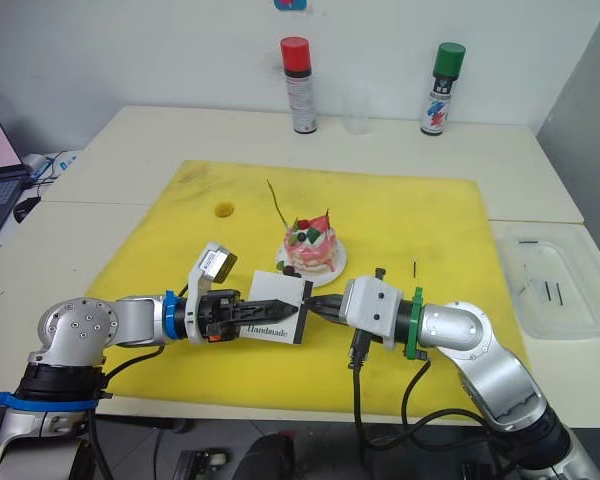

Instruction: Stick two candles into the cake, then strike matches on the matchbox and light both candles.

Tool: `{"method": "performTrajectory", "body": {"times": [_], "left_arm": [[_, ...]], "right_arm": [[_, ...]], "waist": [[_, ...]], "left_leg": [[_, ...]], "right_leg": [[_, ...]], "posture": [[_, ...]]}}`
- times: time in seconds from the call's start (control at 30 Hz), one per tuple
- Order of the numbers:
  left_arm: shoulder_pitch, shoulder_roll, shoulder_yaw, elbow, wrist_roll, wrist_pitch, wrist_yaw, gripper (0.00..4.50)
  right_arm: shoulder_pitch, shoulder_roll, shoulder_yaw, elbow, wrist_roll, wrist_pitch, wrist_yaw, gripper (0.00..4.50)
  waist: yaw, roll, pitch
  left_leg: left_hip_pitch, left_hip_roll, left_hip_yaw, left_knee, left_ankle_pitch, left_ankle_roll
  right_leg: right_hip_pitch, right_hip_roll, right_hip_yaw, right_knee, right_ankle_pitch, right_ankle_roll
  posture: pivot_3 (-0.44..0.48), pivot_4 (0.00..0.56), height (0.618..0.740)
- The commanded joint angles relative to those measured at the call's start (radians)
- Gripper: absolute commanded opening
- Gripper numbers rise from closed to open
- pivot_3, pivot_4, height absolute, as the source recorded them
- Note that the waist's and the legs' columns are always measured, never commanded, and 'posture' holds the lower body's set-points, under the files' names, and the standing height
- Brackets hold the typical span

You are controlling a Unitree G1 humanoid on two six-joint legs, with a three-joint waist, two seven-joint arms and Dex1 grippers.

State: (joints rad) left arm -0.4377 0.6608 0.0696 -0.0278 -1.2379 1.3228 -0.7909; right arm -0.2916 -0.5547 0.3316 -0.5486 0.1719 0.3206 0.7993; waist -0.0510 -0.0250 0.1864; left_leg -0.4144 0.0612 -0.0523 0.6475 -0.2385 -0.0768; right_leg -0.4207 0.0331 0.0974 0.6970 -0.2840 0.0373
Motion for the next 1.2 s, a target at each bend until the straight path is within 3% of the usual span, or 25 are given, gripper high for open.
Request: {"method": "performTrajectory", "body": {"times": [0.03,0.43,1.2], "left_arm": [[-0.009,0.007,0.021,-0.019,0.011,-0.003,-0.031,0.0],[-0.04,-0.019,0.038,0.02,0.044,-0.001,-0.036,0.0],[-0.063,-0.076,0.097,0.006,0.009,0.044,-0.008,0.0]], "right_arm": [[0.006,-0.006,-0.01,-0.004,-0.01,-0.04,0.01,0.05],[0.042,-0.035,0.006,-0.004,-0.026,-0.089,0.056,0.05],[-0.017,0.02,0.108,0.093,-0.156,-0.131,0.064,0.05]], "waist": [[0.0,0.0,0.0],[0.001,0.0,0.0],[0.001,0.0,0.0]], "left_leg": [[0.0,0.0,0.0,0.0,0.0,0.0],[0.0,0.0,0.0,0.001,0.0,0.0],[0.0,0.0,-0.001,0.001,0.0,0.0]], "right_leg": [[0.0,0.0,0.0,0.0,0.0,0.0],[0.0,0.0,0.0,0.001,0.0,0.0],[0.0,0.0,-0.001,0.002,0.0,0.0]], "posture": [[0.0,0.15,0.704],[0.0,0.15,0.704],[0.0,0.15,0.704]]}}
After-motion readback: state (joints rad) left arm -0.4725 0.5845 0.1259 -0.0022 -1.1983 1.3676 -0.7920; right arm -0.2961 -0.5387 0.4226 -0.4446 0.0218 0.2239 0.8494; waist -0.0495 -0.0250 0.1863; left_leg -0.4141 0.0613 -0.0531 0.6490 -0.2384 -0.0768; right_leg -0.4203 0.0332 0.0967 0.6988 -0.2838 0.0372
